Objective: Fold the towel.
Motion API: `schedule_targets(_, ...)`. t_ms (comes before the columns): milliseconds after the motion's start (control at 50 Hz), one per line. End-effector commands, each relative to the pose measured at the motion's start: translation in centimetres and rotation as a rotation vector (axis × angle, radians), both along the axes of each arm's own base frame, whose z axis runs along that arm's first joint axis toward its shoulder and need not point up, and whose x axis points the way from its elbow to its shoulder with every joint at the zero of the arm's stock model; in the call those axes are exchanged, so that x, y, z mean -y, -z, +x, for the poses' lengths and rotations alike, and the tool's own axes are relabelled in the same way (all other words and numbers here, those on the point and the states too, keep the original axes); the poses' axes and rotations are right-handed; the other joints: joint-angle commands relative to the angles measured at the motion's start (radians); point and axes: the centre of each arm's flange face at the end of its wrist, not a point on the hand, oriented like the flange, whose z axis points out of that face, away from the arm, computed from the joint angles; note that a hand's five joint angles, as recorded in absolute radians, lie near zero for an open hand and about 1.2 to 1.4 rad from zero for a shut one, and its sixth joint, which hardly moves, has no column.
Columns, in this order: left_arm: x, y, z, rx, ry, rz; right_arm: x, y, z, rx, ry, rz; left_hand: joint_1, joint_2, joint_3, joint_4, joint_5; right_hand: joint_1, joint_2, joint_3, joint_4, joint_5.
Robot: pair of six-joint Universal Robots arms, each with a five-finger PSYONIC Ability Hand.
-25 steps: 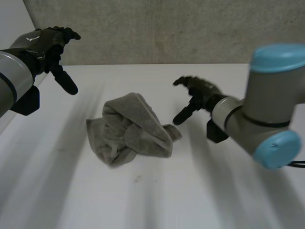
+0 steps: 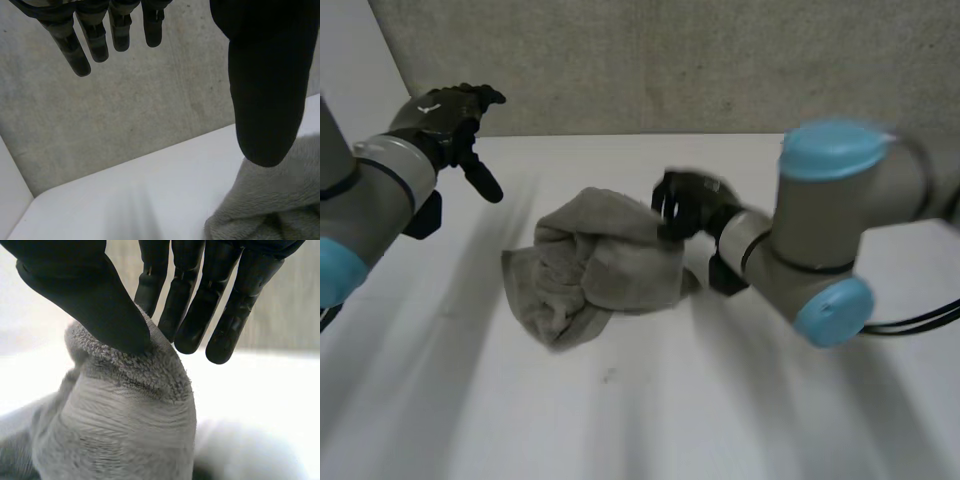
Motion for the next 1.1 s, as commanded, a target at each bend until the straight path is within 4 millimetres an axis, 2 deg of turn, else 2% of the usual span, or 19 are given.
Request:
schedule_targets(20,3.5,3.8,-1.1,-0.001,0.093,0.042,-3.3,-9.1,-1.9,-0.144,-0.070,-0.373,0.053,0.051,0.051,0.052,0.035,0.443,0.226,0.217,0.209,0.258)
schedule_targets(220,5.8,9.8,-3.4,-0.011,0.271,0.160,-7.3,-13.6,-4.7,-0.365,-0.113,-0.571,0.053,0.051,0.051,0.052,0.035,0.443,0.226,0.217,0.209,0.258)
schedule_targets(400,3.8,13.8,-5.3,-0.020,0.453,0.352,-9.0,-15.2,-5.9,-0.420,-0.099,-0.673,0.158,0.156,0.156,0.157,0.141,0.443,0.226,0.217,0.209,0.258)
schedule_targets(500,2.5,15.3,-5.8,0.018,0.488,0.481,-8.7,-15.4,-6.4,-0.447,-0.079,-0.698,0.402,0.400,0.400,0.401,0.385,0.443,0.226,0.217,0.209,0.258)
schedule_targets(520,2.7,15.1,-5.7,0.045,0.473,0.475,-8.7,-15.4,-6.4,-0.447,-0.079,-0.698,0.693,0.691,0.691,0.692,0.675,0.443,0.226,0.217,0.209,0.258)
schedule_targets(540,3.6,14.5,-5.5,0.068,0.427,0.433,-8.2,-15.1,-6.4,-0.468,-0.072,-0.701,1.033,1.031,1.031,1.032,1.015,0.443,0.226,0.217,0.209,0.258)
schedule_targets(580,4.8,13.6,-5.1,0.089,0.343,0.371,-7.5,-14.5,-6.3,-0.500,-0.063,-0.703,1.213,1.211,1.211,1.212,1.196,0.443,0.226,0.217,0.209,0.258)
schedule_targets(680,9.3,8.7,-3.5,0.097,0.013,0.064,-4.2,-14.7,-5.7,-0.551,0.051,-0.787,1.215,1.213,1.213,1.214,1.197,0.443,0.226,0.217,0.209,0.258)
schedule_targets(700,10.3,6.0,-3.4,0.066,-0.048,-0.056,-3.1,-15.3,-5.4,-0.544,0.112,-0.839,1.215,1.213,1.213,1.214,1.197,0.443,0.226,0.217,0.209,0.258)
schedule_targets(720,10.3,6.0,-3.4,0.066,-0.049,-0.058,-2.0,-16.2,-4.9,-0.518,0.180,-0.908,1.215,1.213,1.213,1.214,1.197,0.443,0.226,0.217,0.209,0.258)
schedule_targets(740,10.8,2.5,-3.6,0.017,-0.074,-0.186,-2.0,-16.2,-4.9,-0.518,0.180,-0.909,1.215,1.213,1.213,1.214,1.197,0.443,0.226,0.217,0.209,0.258)
schedule_targets(760,10.7,-0.7,-3.9,-0.031,-0.071,-0.293,-0.9,-17.5,-4.6,-0.479,0.254,-0.997,1.215,1.213,1.213,1.214,1.197,0.443,0.226,0.217,0.209,0.258)
schedule_targets(780,10.7,-0.7,-3.9,-0.032,-0.071,-0.294,-0.1,-18.8,-4.3,-0.434,0.325,-1.093,1.215,1.213,1.213,1.214,1.197,0.443,0.226,0.217,0.209,0.258)
schedule_targets(820,9.9,-7.1,-4.6,-0.137,-0.059,-0.519,0.3,-20.5,-4.0,-0.375,0.399,-1.207,1.215,1.213,1.213,1.214,1.197,0.443,0.226,0.217,0.209,0.258)
schedule_targets(840,9.9,-7.1,-4.6,-0.138,-0.059,-0.520,0.2,-21.9,-3.7,-0.308,0.460,-1.311,1.215,1.213,1.213,1.214,1.197,0.443,0.226,0.217,0.209,0.258)
schedule_targets(940,6.5,-14.4,-4.9,-0.302,-0.028,-0.745,-0.2,-23.4,-3.8,-0.212,0.559,-1.459,1.215,1.213,1.213,1.214,1.197,0.443,0.226,0.217,0.209,0.258)
schedule_targets(1020,6.3,-12.3,-4.8,-0.279,-0.026,-0.651,-0.1,-20.0,-3.2,-0.284,0.440,-1.398,1.215,1.213,1.213,1.214,1.197,0.443,0.226,0.217,0.209,0.258)
schedule_targets(1060,6.0,-8.0,-4.5,-0.203,-0.026,-0.508,-0.2,-18.3,-3.0,-0.324,0.386,-1.362,1.215,1.213,1.213,1.214,1.197,0.443,0.226,0.217,0.209,0.258)
schedule_targets(1100,5.7,-6.2,-4.1,-0.175,-0.029,-0.452,-0.3,-16.6,-2.9,-0.365,0.329,-1.324,1.215,1.213,1.213,1.214,1.197,0.443,0.226,0.217,0.209,0.258)
